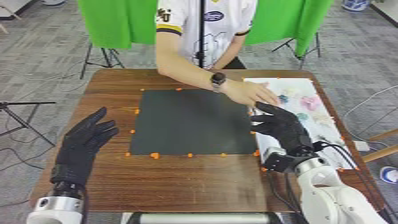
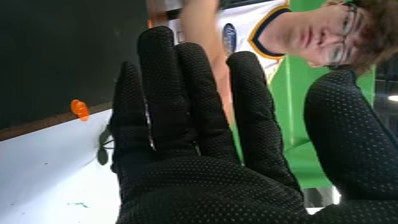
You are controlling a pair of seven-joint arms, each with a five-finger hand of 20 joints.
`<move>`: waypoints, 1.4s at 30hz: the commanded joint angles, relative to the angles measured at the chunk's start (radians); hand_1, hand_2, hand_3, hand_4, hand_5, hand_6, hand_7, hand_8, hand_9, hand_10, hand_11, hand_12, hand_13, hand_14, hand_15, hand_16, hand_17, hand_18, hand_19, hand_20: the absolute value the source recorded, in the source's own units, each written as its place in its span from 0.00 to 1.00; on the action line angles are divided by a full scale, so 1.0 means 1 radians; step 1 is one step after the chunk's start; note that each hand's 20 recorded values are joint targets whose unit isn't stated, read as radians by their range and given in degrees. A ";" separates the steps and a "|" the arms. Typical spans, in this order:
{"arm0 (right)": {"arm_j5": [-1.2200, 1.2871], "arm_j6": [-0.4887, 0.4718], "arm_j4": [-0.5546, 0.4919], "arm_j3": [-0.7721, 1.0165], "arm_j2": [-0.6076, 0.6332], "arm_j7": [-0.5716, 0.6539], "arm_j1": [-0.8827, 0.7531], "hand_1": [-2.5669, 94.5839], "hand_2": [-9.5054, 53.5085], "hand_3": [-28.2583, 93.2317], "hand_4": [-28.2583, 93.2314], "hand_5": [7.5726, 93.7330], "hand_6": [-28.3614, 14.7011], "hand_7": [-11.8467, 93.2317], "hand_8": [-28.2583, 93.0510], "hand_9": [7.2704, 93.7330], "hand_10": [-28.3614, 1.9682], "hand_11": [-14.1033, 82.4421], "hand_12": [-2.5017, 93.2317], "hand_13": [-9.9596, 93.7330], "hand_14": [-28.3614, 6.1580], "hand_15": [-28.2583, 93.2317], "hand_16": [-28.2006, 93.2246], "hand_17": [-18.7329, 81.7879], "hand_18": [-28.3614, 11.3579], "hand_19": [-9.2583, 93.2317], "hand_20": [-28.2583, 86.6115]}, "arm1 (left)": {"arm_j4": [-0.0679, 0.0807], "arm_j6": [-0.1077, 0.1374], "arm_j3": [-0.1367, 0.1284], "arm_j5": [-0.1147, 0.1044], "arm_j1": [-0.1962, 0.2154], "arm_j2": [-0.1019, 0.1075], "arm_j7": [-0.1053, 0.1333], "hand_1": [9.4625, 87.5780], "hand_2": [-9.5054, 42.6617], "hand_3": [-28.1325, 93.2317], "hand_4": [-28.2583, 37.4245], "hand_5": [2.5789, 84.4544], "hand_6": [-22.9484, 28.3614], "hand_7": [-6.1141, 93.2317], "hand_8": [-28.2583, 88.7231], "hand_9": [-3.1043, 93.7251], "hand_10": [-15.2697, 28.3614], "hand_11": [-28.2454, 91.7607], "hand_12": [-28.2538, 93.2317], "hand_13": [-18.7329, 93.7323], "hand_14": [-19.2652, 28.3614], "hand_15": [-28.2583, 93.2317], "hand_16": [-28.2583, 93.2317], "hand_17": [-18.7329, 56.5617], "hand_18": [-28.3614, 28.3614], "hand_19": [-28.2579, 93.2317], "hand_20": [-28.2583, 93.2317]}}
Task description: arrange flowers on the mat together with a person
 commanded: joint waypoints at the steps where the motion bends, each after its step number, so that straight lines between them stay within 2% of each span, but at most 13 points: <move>1: -0.003 -0.006 -0.006 0.005 -0.006 -0.009 -0.008 0.26 0.32 0.87 0.04 0.52 0.68 0.26 0.13 0.55 0.34 0.35 0.17 0.56 0.27 0.69 0.29 0.31 0.19 0.64 0.36 | 0.005 -0.006 0.001 0.004 0.010 -0.007 -0.004 0.16 0.30 0.89 0.00 0.40 0.60 0.21 0.15 0.38 0.80 0.48 0.31 0.37 0.95 0.68 0.14 0.12 0.88 0.65 0.30; 16: -0.003 -0.002 -0.006 0.005 -0.005 -0.015 -0.004 0.26 0.31 0.88 0.04 0.52 0.68 0.26 0.13 0.55 0.34 0.35 0.17 0.53 0.26 0.65 0.28 0.31 0.19 0.64 0.36 | 0.005 -0.005 0.001 0.005 0.014 -0.011 -0.001 0.17 0.30 0.89 0.00 0.41 0.60 0.21 0.15 0.38 0.81 0.48 0.31 0.37 0.95 0.68 0.14 0.12 0.88 0.65 0.30; 19: -0.003 0.000 -0.008 0.007 -0.007 -0.009 -0.006 0.26 0.31 0.88 0.04 0.52 0.68 0.26 0.13 0.55 0.34 0.35 0.17 0.52 0.26 0.64 0.28 0.31 0.20 0.64 0.36 | 0.004 -0.007 -0.001 0.007 0.014 -0.014 -0.007 0.17 0.30 0.89 0.00 0.41 0.61 0.21 0.15 0.38 0.81 0.48 0.31 0.37 0.95 0.68 0.14 0.12 0.88 0.65 0.30; 24: -0.005 -0.004 -0.006 0.005 -0.009 -0.008 -0.004 0.26 0.31 0.88 0.04 0.52 0.68 0.26 0.13 0.55 0.33 0.35 0.17 0.52 0.26 0.64 0.28 0.31 0.20 0.64 0.36 | 0.005 -0.002 0.004 0.000 0.016 -0.006 0.005 0.17 0.30 0.89 0.00 0.41 0.61 0.21 0.15 0.38 0.81 0.48 0.31 0.37 0.95 0.68 0.14 0.12 0.88 0.65 0.30; 32: -0.002 -0.001 -0.008 0.005 -0.007 -0.011 -0.002 0.26 0.31 0.88 0.04 0.52 0.68 0.26 0.13 0.55 0.34 0.35 0.17 0.53 0.26 0.63 0.28 0.31 0.19 0.64 0.36 | 0.007 -0.007 0.002 0.003 0.017 -0.009 0.004 0.17 0.30 0.89 0.00 0.41 0.61 0.21 0.15 0.38 0.81 0.48 0.31 0.37 0.95 0.68 0.14 0.12 0.88 0.65 0.30; 33: -0.001 -0.002 -0.006 0.003 -0.006 -0.012 0.003 0.26 0.31 0.88 0.04 0.52 0.68 0.26 0.13 0.56 0.34 0.35 0.17 0.54 0.26 0.63 0.28 0.31 0.19 0.64 0.36 | 0.006 -0.002 0.003 -0.001 0.020 -0.006 0.012 0.17 0.30 0.89 0.00 0.41 0.61 0.21 0.15 0.38 0.81 0.48 0.31 0.37 0.95 0.68 0.14 0.12 0.88 0.65 0.30; 34: -0.002 -0.003 -0.010 0.008 -0.007 -0.010 -0.004 0.26 0.31 0.88 0.04 0.52 0.68 0.26 0.13 0.56 0.35 0.35 0.17 0.54 0.27 0.63 0.28 0.31 0.19 0.64 0.36 | 0.005 -0.006 0.002 0.003 0.021 -0.010 0.003 0.17 0.30 0.89 0.00 0.41 0.61 0.21 0.15 0.38 0.81 0.49 0.31 0.37 0.95 0.68 0.14 0.12 0.88 0.65 0.30; 35: -0.001 -0.004 -0.008 0.007 -0.005 -0.018 -0.002 0.26 0.31 0.88 0.04 0.52 0.68 0.26 0.13 0.56 0.35 0.35 0.17 0.54 0.27 0.63 0.29 0.31 0.19 0.64 0.36 | 0.007 -0.002 0.006 0.000 0.019 -0.005 0.013 0.17 0.30 0.89 0.00 0.41 0.61 0.21 0.15 0.38 0.81 0.48 0.31 0.37 0.95 0.68 0.14 0.12 0.88 0.65 0.30; 36: -0.002 -0.002 -0.012 0.009 -0.006 -0.014 -0.008 0.26 0.31 0.88 0.04 0.52 0.68 0.26 0.13 0.56 0.35 0.35 0.17 0.54 0.27 0.63 0.29 0.31 0.19 0.64 0.36 | 0.005 -0.002 0.004 0.001 0.023 -0.007 0.007 0.17 0.30 0.89 0.00 0.41 0.61 0.21 0.15 0.38 0.81 0.48 0.31 0.37 0.95 0.68 0.14 0.12 0.88 0.65 0.30; 37: -0.001 -0.004 -0.010 0.008 -0.005 -0.015 -0.006 0.26 0.31 0.88 0.04 0.52 0.68 0.26 0.13 0.55 0.35 0.34 0.17 0.54 0.27 0.63 0.29 0.31 0.19 0.64 0.36 | 0.005 0.000 0.006 -0.005 0.024 -0.002 0.016 0.17 0.30 0.89 0.00 0.41 0.61 0.21 0.15 0.38 0.81 0.48 0.31 0.37 0.95 0.68 0.14 0.12 0.88 0.65 0.30; 42: 0.000 -0.007 -0.012 0.011 -0.005 -0.012 -0.003 0.26 0.31 0.88 0.04 0.52 0.68 0.26 0.13 0.55 0.35 0.34 0.17 0.54 0.27 0.64 0.29 0.31 0.19 0.64 0.36 | 0.001 0.003 0.002 -0.004 0.024 0.001 0.017 0.17 0.30 0.89 0.00 0.41 0.61 0.22 0.15 0.38 0.81 0.49 0.31 0.37 0.95 0.68 0.14 0.12 0.88 0.65 0.30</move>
